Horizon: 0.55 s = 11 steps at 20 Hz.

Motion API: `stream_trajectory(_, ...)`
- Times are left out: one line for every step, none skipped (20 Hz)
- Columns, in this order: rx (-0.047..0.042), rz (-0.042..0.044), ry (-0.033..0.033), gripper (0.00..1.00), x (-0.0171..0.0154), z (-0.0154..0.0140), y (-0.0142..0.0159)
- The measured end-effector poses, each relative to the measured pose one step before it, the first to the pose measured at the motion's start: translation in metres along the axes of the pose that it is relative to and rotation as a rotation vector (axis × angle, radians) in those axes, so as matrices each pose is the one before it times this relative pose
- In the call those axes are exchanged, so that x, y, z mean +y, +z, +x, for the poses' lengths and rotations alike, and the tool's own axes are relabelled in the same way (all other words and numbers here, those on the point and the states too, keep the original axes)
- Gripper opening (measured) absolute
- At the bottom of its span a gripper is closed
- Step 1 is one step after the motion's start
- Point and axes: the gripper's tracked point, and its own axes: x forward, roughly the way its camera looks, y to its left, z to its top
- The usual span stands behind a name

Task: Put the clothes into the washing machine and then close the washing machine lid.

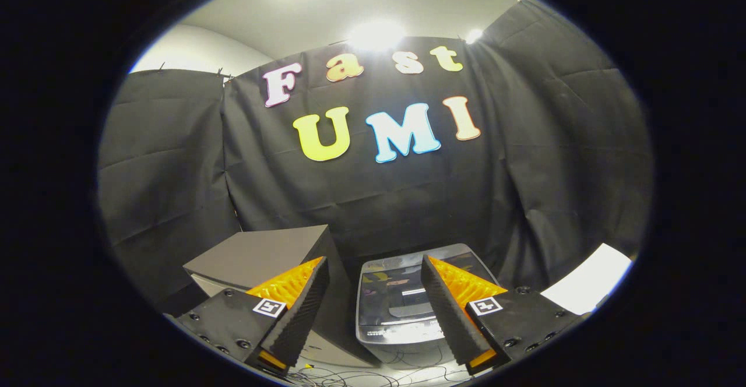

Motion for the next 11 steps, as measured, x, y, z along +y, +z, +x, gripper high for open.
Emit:
stream_trajectory(-0.00243,-0.02278,-0.00372,0.98,0.0008,-0.00965,-0.00534)
stream_trajectory(-0.01114,-0.02689,-0.01528,0.98,-0.00002,-0.0062,-0.00144)
stream_trajectory(-0.00249,-0.02443,-0.00575,0.98,-0.00293,-0.00655,-0.00221)
stream_trajectory(0.00304,-0.01111,-0.00178,0.98,0.00116,-0.0056,-0.00305)
stream_trajectory(-0.00048,-0.00527,0.01125,0.98,0.00404,-0.00408,-0.00206)
stream_trajectory(0.00947,-0.00012,0.01214,0.98,0.00304,-0.00377,-0.00211)
stream_trajectory(-0.00779,-0.01117,0.0104,0.98,0.00148,-0.00443,0.00005)
stream_trajectory(-0.01771,-0.02148,-0.00538,0.98,-0.00259,-0.00315,0.00426)
stream_trajectory(-0.01722,-0.01905,-0.00275,0.98,-0.0036,-0.00396,0.00476)
stream_trajectory(-0.00273,-0.01179,0.00768,0.98,-0.00036,-0.0026,-0.00005)
stream_trajectory(0.00078,-0.00355,0.00574,0.98,0.00182,-0.00136,-0.00274)
